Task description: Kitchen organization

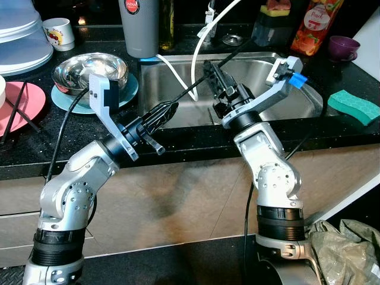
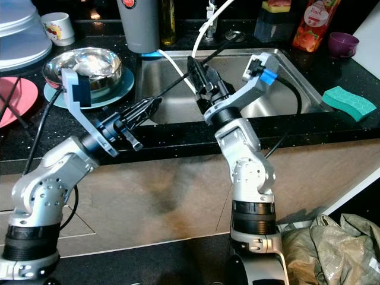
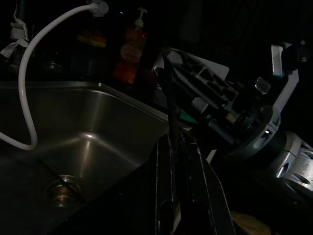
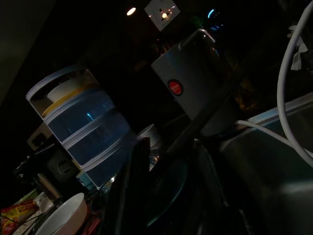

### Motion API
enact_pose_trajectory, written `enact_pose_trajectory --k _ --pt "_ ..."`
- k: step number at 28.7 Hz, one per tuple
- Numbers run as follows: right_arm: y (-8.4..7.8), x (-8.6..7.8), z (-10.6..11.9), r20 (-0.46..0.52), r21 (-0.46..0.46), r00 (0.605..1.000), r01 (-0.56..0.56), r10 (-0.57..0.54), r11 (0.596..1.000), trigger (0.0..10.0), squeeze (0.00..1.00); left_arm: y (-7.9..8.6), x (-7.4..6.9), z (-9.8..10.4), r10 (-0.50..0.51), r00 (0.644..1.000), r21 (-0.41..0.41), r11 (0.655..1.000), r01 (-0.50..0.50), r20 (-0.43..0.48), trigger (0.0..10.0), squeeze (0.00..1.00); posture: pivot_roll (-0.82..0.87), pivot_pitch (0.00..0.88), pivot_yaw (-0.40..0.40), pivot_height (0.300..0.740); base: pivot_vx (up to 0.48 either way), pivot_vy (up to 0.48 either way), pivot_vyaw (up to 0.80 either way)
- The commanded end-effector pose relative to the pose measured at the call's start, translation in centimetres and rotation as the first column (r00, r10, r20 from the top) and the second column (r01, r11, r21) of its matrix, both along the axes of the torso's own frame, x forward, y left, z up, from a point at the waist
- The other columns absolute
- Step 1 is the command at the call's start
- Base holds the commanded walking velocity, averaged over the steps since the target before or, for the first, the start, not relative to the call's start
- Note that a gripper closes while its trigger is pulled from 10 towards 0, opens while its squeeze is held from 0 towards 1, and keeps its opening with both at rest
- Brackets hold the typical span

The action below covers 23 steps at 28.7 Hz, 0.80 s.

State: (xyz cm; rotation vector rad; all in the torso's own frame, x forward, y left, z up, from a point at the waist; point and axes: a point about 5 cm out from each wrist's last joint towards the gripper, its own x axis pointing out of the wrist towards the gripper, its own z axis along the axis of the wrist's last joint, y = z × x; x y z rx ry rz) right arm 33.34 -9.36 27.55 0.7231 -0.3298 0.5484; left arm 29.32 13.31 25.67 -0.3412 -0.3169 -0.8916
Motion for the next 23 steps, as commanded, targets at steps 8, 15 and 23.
enact_pose_trajectory --k 8,15,23 --pt "-0.05 0.17 0.11 -0.021 0.035 1.000 -0.018 0.019 0.999 0.0 0.00 -0.24 -0.46 -0.14 -0.048 0.999 0.000 0.999 0.048 -0.011 0.0 0.00 0.00 0.096 -0.039 0.740 0.000 0.000 0.00" --pt "-0.50 0.44 -0.03 -0.041 0.049 0.999 0.000 0.002 0.999 9.1 1.00 -0.07 -0.39 0.06 -0.035 0.999 -0.010 0.999 0.035 -0.005 0.0 0.00 0.00 0.099 -0.039 0.740 0.000 0.000 0.00" --pt "-0.47 0.42 0.01 -0.057 0.110 0.997 -0.043 0.050 0.993 10.0 1.00 -0.08 -0.45 0.11 -0.045 0.999 -0.013 0.999 0.045 -0.007 0.0 0.00 0.00 0.100 -0.037 0.740 0.000 0.000 0.00"
